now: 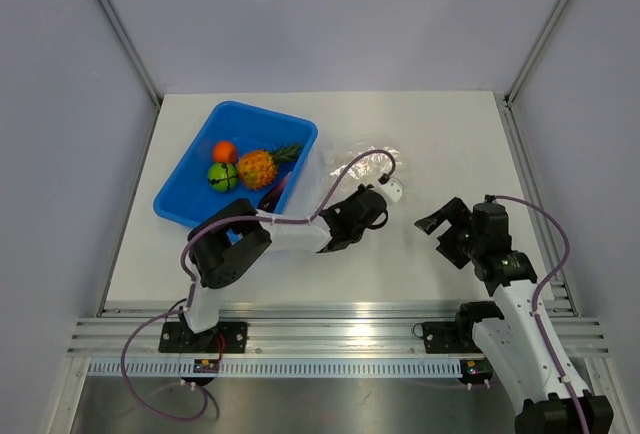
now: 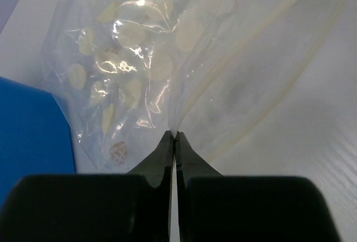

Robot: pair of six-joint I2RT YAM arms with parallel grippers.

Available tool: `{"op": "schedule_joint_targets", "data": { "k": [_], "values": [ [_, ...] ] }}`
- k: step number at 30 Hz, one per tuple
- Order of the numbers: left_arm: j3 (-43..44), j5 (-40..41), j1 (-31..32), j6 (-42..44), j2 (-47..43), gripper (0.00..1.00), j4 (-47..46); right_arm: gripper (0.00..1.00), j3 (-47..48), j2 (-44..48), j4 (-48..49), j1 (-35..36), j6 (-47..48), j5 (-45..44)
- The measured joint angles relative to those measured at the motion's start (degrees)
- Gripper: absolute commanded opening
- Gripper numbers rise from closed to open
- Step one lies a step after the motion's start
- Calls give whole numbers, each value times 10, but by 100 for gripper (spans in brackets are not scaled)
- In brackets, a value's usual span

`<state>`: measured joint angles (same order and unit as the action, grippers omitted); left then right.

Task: Place the food in the zip-top bag and seal the zipper
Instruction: Pick up the zipper food storage bag at the center of the board, then open the zipper of the food storage bag.

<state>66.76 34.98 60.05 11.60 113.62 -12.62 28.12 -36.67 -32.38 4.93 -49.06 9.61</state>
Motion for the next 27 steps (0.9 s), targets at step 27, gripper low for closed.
{"op": "schedule_joint_targets", "data": {
  "k": [27],
  "values": [
    [224, -308, -73, -336, -141, 0, 411, 94, 175, -36, 46, 66, 42, 9]
  ]
}}
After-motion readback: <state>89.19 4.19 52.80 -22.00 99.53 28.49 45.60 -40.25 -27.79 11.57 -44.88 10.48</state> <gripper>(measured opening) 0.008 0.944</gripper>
